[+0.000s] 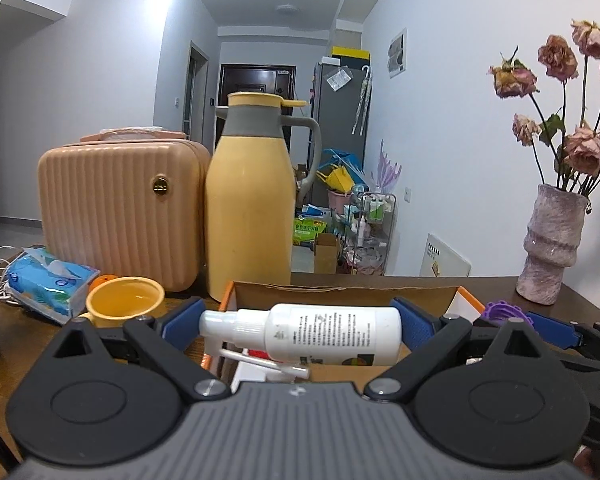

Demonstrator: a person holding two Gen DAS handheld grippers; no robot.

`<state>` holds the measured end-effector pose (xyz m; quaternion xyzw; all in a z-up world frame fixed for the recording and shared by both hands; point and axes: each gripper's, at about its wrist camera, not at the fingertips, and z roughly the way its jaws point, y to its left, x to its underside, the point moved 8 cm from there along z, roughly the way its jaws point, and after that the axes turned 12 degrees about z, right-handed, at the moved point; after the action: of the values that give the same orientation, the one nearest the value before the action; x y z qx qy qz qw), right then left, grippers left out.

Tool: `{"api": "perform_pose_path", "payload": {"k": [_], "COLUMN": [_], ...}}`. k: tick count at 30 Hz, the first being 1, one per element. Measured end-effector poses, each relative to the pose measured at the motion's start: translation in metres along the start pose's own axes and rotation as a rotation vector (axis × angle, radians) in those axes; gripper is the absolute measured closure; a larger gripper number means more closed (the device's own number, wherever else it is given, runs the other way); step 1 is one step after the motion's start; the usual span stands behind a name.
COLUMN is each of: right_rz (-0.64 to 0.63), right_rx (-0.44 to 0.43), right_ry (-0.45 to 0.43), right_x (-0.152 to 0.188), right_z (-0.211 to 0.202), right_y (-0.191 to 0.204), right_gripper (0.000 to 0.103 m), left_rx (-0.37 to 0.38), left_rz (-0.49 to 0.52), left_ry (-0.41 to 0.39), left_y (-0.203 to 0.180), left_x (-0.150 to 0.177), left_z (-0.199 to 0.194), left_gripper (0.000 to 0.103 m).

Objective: Organize rigid objects
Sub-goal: 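Carry the white spray bottle and purple cap with both tools over the box, then lower both tools into the box and open them to release the items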

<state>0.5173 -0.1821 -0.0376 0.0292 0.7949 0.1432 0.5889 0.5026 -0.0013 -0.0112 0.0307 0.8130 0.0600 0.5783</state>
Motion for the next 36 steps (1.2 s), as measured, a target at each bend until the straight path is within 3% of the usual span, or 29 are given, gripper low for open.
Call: {"api": "perform_pose_path", "payload": {"k": [20,36], "right_rz": [-0.035,-0.051], "right_rx": [0.1,0.123], "right_ry": [0.093,0.165], "right_x": [0.011,0.025], "right_z": [0.066,0.084], "right_y": [-0.008,-0.015], "right_gripper": [0.05,0.047], "left_rx": [-0.032,-0.05], "left_rz": [0.014,0.052], "left_ry": [0.114,0.141], "left_y": [-0.002,-0.005], "left_x": [0.002,0.009], "left_z": [0.07,0.079], "left_gripper": [0.004,0.0]}}
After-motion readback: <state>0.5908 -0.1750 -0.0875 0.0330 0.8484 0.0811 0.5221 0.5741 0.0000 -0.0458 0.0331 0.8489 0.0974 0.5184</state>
